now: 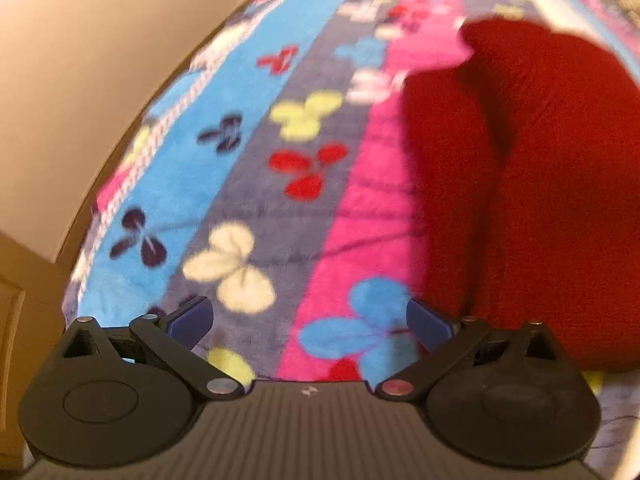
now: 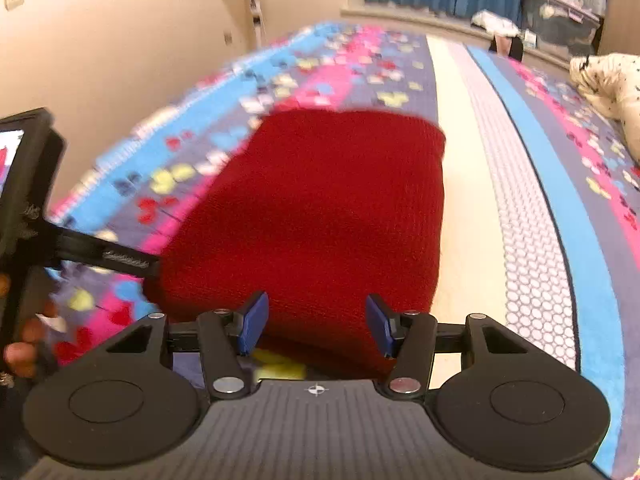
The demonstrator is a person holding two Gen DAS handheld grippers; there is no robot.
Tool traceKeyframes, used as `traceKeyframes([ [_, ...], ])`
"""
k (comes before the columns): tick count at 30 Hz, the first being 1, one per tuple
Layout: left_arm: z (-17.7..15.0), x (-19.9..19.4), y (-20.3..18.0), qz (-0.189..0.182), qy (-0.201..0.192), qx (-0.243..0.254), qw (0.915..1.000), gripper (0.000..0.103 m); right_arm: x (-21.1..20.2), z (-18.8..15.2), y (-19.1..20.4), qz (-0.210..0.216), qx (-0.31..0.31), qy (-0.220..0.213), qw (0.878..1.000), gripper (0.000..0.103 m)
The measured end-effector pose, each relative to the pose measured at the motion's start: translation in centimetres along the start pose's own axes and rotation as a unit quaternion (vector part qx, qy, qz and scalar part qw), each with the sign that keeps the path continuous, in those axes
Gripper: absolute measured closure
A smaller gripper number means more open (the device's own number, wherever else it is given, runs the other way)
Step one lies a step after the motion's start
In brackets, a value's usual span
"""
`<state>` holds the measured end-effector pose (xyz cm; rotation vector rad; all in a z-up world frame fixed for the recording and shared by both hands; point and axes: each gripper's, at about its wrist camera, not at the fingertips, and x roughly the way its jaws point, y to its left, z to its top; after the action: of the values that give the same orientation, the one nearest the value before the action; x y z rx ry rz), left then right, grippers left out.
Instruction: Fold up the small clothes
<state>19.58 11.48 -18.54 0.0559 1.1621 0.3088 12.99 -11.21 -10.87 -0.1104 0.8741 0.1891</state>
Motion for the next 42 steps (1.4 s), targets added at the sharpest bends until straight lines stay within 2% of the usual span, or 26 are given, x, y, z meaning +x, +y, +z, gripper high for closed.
traceKeyframes([
  [2,0.0,0.5,1.0,-0.017,0.023,-0.021,0.9994,0.0,2.3,-0.7,-0.4,-0.002,-0.006,0.028,1.0,0.048],
  [4,-0.1,-0.6,2.0,-0.024,0.025,-0.028,0.999,0.0,2.0,-0.6,-0.6,0.006,-0.005,0.019,1.0,0.046],
  [6,-0.2,-2.3,2.9,-0.051,0.022,-0.038,0.9977,0.0,0.3,0.2,-1.8,0.041,0.021,0.0,0.999,0.046],
  [7,-0.3,-3.4,3.6,-0.078,0.024,-0.057,0.995,0.0,-0.6,0.6,-2.6,0.051,0.03,-0.007,0.998,0.041],
  [9,-0.4,-5.0,4.1,-0.116,0.029,-0.096,0.9882,0.0,-1.9,1.9,-4.7,0.045,0.045,-0.02,0.998,0.03],
  [12,-0.4,-6.3,3.2,-0.149,0.041,-0.129,0.9795,0.0,-2.5,4.0,-8.3,0.052,0.079,-0.019,0.995,0.027],
  [14,0.2,-6.3,1.6,-0.155,0.045,-0.128,0.9785,0.0,-1.5,5.9,-10.6,0.051,0.104,-0.004,0.993,0.025],
  [16,0.8,-5.5,-0.5,-0.148,0.052,-0.121,0.9802,0.0,0.3,8.1,-12.9,0.055,0.129,0.012,0.99,0.022],
  [20,0.9,-2.8,-2.6,-0.162,0.075,-0.142,0.9737,0.0,5.2,12.5,-16.6,0.09,0.186,0.04,0.978,0.017],
  [23,0.6,-1.0,-2.8,-0.176,0.079,-0.169,0.9666,0.0,9.2,15.0,-18.2,0.108,0.212,0.062,0.969,0.016],
  [26,0.4,0.9,-2.2,-0.198,0.082,-0.2,0.9561,0.0,13.5,17.3,-18.6,0.076,0.191,0.071,0.976,0.016],
  [28,0.0,2.2,-1.6,-0.221,0.083,-0.22,0.9465,0.0,16.3,18.2,-18.8,0.09,0.185,0.084,0.975,0.014],
  [33,-0.1,2.8,-1.1,-0.238,0.064,-0.233,0.9409,0.0,22.1,18.6,-19.7,0.167,0.243,0.126,0.947,0.008],
  [34,-0.1,2.7,-0.8,-0.239,0.061,-0.247,0.9371,0.0,22.8,18.6,-19.6,0.189,0.253,0.141,0.938,0.012],
  [35,0.0,2.6,-0.5,-0.24,0.057,-0.259,0.9339,0.0,23.3,18.4,-19.5,0.215,0.266,0.151,0.927,0.022],
  [36,0.3,2.3,-0.1,-0.23,0.041,-0.265,0.9353,0.0,23.2,18.4,-19.1,0.227,0.266,0.143,0.926,0.046],
  [37,0.8,1.9,0.0,-0.215,0.028,-0.259,0.9413,0.005,22.6,18.8,-18.6,0.218,0.247,0.134,0.935,0.057],
  [38,1.4,1.5,-0.1,-0.21,0.016,-0.242,0.9471,0.012,22.0,19.1,-18.4,0.213,0.228,0.127,0.942,0.063],
  [39,2.2,1.3,-0.3,-0.221,0.009,-0.223,0.9494,0.036,21.2,19.1,-18.7,0.217,0.231,0.118,0.941,0.068],
  [40,3.2,1.1,-0.5,-0.237,0.014,-0.208,0.9488,0.045,20.5,19.0,-19.5,0.222,0.244,0.111,0.938,0.071],
  [41,4.3,1.0,-0.7,-0.232,0.014,-0.194,0.9532,0.046,19.8,18.6,-20.3,0.225,0.258,0.101,0.934,0.072],
  [42,5.6,0.8,-1.2,-0.227,0.006,-0.171,0.9588,0.056,18.8,18.0,-21.2,0.221,0.271,0.088,0.933,0.073],
])
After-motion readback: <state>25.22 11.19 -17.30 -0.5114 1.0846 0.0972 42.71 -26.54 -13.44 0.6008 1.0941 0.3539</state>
